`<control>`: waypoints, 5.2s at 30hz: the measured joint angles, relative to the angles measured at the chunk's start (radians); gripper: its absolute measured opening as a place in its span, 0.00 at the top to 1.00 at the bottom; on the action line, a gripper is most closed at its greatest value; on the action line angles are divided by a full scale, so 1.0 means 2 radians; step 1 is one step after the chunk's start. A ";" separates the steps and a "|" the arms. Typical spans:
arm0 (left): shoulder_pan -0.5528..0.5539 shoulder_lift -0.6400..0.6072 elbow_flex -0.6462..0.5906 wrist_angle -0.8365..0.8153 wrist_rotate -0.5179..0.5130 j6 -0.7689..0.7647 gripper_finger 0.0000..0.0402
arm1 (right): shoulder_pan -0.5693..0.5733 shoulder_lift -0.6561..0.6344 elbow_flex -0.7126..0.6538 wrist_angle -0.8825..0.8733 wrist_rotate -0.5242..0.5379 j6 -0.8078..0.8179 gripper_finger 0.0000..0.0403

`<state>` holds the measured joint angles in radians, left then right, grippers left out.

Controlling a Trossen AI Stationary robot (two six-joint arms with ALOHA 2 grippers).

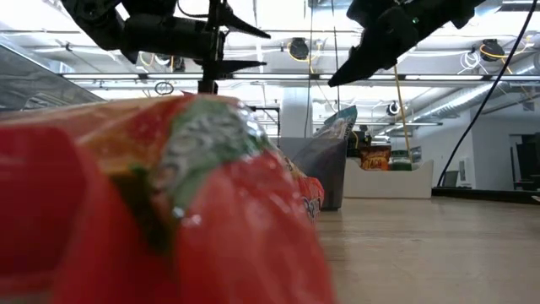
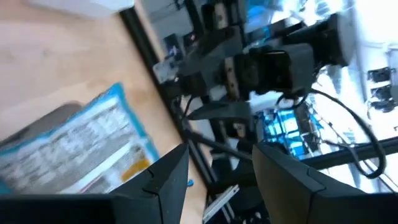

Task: Pick & Place Food Item
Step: Put the blue noodle pack into the top black bin, then put the blue spoon into the bottom black bin

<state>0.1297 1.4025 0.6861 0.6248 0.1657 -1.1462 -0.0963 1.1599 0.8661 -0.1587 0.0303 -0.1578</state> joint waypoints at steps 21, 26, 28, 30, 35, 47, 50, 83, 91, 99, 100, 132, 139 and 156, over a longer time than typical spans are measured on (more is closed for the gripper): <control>-0.012 -0.175 0.128 -0.469 -0.145 0.185 0.54 | 0.020 0.072 0.001 -0.054 -0.070 -0.120 0.48; -0.011 -0.187 0.128 -0.473 -0.153 0.183 0.54 | 0.020 0.119 0.000 -0.014 -0.067 -0.100 0.48; -0.012 -0.193 0.127 -0.473 -0.152 0.183 0.54 | 0.020 0.131 0.000 0.009 -0.067 -0.097 0.48; -0.014 -0.194 0.130 -0.469 -0.151 0.182 0.54 | 0.020 0.134 0.000 0.020 -0.067 -0.092 0.48; -0.014 -0.193 0.128 -0.482 -0.148 0.189 0.54 | 0.020 0.133 0.004 0.077 -0.068 -0.063 0.48; -0.014 -0.192 0.128 -0.522 -0.149 0.204 0.54 | 0.020 0.174 0.021 0.152 -0.073 0.003 0.48; -0.014 -0.192 0.128 -0.525 -0.149 0.206 0.54 | 0.020 0.175 0.033 0.141 -0.069 0.002 0.48; -0.009 -0.192 0.128 -0.523 -0.149 0.222 0.54 | 0.016 0.078 0.003 -0.081 -0.030 -0.006 1.00; -0.009 -0.192 0.128 -0.524 -0.149 0.221 0.54 | 0.019 0.110 -0.009 0.012 -0.044 0.013 1.00; -0.009 -0.192 0.128 -0.528 -0.149 0.221 0.54 | 0.035 0.147 0.002 0.045 -0.065 0.026 1.00; -0.009 -0.192 0.128 -0.529 -0.150 0.221 0.54 | 0.037 0.153 0.006 0.058 -0.067 0.026 1.00; -0.009 -0.192 0.128 -0.548 -0.161 0.231 0.54 | 0.018 0.210 0.046 0.221 -0.096 0.091 1.00; -0.009 -0.192 0.128 -0.549 -0.162 0.232 0.54 | 0.015 0.187 0.047 0.265 -0.095 0.112 1.00; -0.006 -0.192 0.128 -0.551 -0.069 0.271 0.54 | -0.034 0.030 0.046 0.162 -0.068 0.194 0.75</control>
<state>0.1184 1.0187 0.9424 -0.4767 0.0270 -0.6044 -0.1652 1.2207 0.9588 0.1649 -0.1047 0.2309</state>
